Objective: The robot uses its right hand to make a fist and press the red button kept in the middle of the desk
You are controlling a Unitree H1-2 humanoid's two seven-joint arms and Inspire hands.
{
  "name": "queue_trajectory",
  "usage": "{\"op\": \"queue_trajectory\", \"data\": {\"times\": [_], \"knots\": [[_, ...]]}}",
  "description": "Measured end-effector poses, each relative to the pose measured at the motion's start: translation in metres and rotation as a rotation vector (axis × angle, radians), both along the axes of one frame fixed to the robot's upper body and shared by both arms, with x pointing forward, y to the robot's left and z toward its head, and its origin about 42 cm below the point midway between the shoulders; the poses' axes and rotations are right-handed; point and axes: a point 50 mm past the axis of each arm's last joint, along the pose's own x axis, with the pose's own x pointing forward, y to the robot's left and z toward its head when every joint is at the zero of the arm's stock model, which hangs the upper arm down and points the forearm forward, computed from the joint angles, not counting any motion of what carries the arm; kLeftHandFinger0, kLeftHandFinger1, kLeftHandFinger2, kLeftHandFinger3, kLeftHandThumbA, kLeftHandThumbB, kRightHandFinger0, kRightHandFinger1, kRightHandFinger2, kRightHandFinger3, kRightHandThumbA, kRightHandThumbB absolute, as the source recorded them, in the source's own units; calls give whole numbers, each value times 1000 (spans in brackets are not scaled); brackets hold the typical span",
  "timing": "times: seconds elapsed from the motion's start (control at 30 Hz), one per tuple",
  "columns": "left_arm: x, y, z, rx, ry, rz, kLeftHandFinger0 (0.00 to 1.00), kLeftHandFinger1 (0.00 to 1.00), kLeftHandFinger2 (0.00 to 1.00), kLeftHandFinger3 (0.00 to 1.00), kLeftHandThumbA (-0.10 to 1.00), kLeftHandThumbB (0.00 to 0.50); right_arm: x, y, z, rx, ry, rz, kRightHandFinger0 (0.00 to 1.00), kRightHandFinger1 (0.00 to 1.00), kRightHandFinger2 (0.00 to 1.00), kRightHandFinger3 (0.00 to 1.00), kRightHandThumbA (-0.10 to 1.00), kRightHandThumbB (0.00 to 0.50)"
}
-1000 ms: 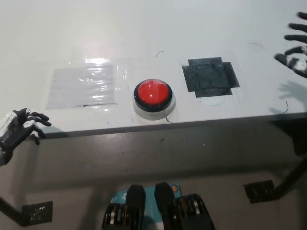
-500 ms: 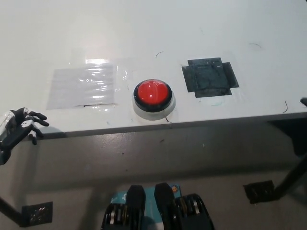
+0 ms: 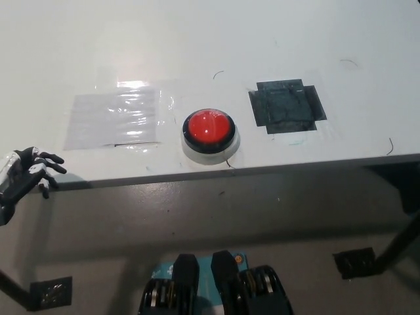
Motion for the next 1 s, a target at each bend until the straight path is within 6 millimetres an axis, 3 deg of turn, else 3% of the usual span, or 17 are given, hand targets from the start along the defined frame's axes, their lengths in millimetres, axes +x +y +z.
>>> {"op": "queue_trajectory", "data": {"times": [0.57,1.0], "knots": [[0,0,0,1,-4,-1,241,326,452,586,456,0,-1,0,-1,23,-5,5,683,768,767,913,1000,464],[1,0,1,2,-14,-3,237,323,452,567,440,0,-1,-4,2,20,-11,10,628,754,756,901,1000,478]]}}
